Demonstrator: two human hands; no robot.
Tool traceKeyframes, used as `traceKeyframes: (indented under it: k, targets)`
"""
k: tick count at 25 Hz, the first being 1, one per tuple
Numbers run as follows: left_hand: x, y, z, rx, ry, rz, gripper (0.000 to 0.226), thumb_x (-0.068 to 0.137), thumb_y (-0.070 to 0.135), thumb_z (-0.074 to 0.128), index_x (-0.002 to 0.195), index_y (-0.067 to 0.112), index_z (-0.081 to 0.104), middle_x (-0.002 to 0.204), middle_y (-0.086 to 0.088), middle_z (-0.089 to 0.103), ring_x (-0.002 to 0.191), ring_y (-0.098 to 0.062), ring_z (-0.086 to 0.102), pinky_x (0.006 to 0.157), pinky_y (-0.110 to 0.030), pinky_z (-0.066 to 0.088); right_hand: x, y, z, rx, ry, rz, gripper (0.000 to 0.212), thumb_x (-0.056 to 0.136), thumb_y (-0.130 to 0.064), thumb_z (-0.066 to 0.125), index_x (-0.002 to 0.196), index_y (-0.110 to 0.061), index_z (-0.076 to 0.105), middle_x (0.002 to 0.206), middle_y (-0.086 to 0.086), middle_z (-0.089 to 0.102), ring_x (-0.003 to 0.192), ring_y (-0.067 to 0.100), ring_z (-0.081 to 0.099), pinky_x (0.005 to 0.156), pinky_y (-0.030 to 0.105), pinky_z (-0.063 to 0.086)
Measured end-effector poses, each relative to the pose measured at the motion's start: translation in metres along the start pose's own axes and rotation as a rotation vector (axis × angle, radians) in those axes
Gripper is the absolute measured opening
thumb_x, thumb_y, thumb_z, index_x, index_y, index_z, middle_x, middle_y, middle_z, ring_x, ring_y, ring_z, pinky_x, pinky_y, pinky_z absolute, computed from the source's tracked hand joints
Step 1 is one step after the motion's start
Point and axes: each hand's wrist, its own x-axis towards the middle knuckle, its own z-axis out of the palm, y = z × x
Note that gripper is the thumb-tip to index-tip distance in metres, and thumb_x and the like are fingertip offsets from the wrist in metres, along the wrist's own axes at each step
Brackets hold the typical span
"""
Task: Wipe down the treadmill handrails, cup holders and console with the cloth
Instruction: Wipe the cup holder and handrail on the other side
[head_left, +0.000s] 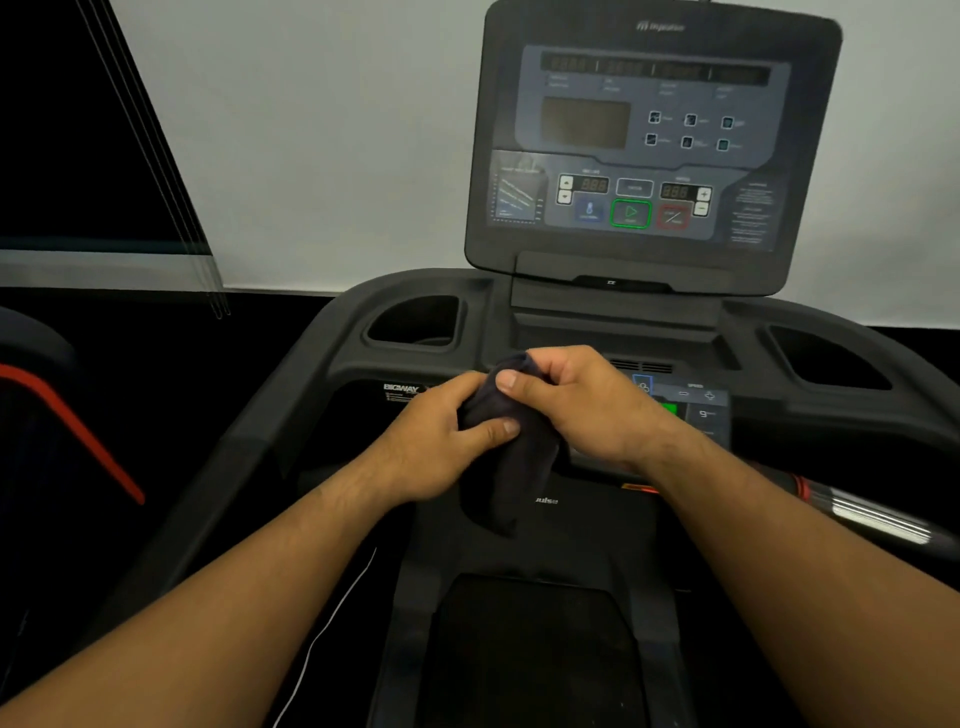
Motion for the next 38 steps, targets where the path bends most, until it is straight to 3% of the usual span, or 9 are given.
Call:
traceKeyframes:
  k: [2,6,11,15,18,22,29,33,38]
  targets:
    - [0.001,0.018,0.016,-0.076,-0.001,-0.030,0.020,0.087,0.022,0.073,0.104,0.023,0.063,0.096,0.005,0.072,0.090,-0.007,0.068,0.080,-0.033,0.056,-0.016,0.005,-0.012,0.017,0.055,-0.016,0.020,0.094,-0.027,0.058,0.093,-0.012,0.072,0.089,0.015,0.074,0.089,0.039,0.068,0.083,0.056,0.054]
    - [0.001,0.053,0.056,-0.009,0.068,-0.030,0.019,0.083,0.027,0.076,0.083,0.027,0.057,0.071,0.014,0.064,0.064,0.003,0.058,0.060,-0.019,0.043,-0.059,0.010,-0.047,0.062,0.116,-0.023,0.012,0.092,-0.020,0.064,0.098,-0.011,0.071,0.091,0.010,0.074,0.089,0.028,0.071,0.083,0.049,0.057]
    - [-0.006,0.104,0.112,0.096,0.020,-0.010,0.020,0.083,0.034,0.075,0.082,0.029,0.055,0.074,0.012,0.063,0.062,0.002,0.057,0.056,-0.015,0.041,-0.122,0.017,-0.096,0.172,0.106,0.017,0.020,0.086,-0.002,0.068,0.105,-0.008,0.066,0.095,0.012,0.073,0.088,0.021,0.071,0.076,0.036,0.059]
    - [-0.016,0.132,0.144,0.205,-0.040,-0.019,0.023,0.080,0.030,0.078,0.084,0.027,0.056,0.077,0.010,0.063,0.062,0.005,0.057,0.054,-0.010,0.039,-0.157,0.031,-0.124,0.274,0.195,0.060,0.027,0.086,0.002,0.067,0.109,-0.012,0.063,0.099,0.010,0.073,0.093,0.025,0.071,0.079,0.042,0.058]
    - [-0.026,0.136,0.157,0.222,-0.086,-0.089,0.027,0.076,0.028,0.082,0.082,0.033,0.057,0.078,0.012,0.065,0.068,0.004,0.060,0.059,-0.013,0.040,-0.176,0.035,-0.133,0.082,0.164,0.053,0.029,0.084,0.000,0.069,0.106,-0.017,0.066,0.098,0.006,0.074,0.093,0.020,0.071,0.086,0.041,0.057]
    - [-0.037,0.137,0.176,0.423,-0.091,-0.158,0.019,0.079,0.031,0.079,0.072,0.033,0.061,0.069,0.012,0.062,0.067,-0.003,0.058,0.056,-0.019,0.037,-0.194,0.034,-0.134,-0.327,0.059,0.157,0.007,0.087,-0.019,0.069,0.093,-0.020,0.072,0.082,-0.001,0.073,0.076,0.014,0.070,0.075,0.038,0.058]
    - [-0.061,0.105,0.193,-0.019,-0.122,-0.196,0.015,0.081,0.013,0.077,0.078,0.019,0.064,0.071,0.001,0.065,0.066,-0.011,0.058,0.065,-0.032,0.047,-0.224,0.030,-0.124,-0.452,0.217,0.179,0.016,0.087,-0.032,0.068,0.080,-0.019,0.062,0.075,-0.003,0.065,0.069,0.012,0.062,0.061,0.028,0.048]
    - [-0.077,0.085,0.206,-0.039,-0.111,-0.205,0.013,0.077,0.026,0.078,0.078,0.023,0.066,0.078,-0.004,0.071,0.072,-0.022,0.066,0.072,-0.047,0.054,-0.246,0.036,-0.112,-0.464,0.308,0.192,0.013,0.087,-0.030,0.068,0.085,-0.020,0.059,0.076,-0.007,0.062,0.070,0.008,0.058,0.058,0.021,0.040]
    - [-0.097,0.106,0.234,-0.129,-0.109,-0.161,0.012,0.086,0.023,0.073,0.083,0.014,0.066,0.073,0.001,0.066,0.067,-0.010,0.058,0.065,-0.034,0.047,-0.296,0.043,-0.110,-0.352,0.510,0.148,0.010,0.091,-0.026,0.064,0.090,-0.021,0.055,0.079,-0.007,0.062,0.071,0.006,0.057,0.060,0.016,0.041]
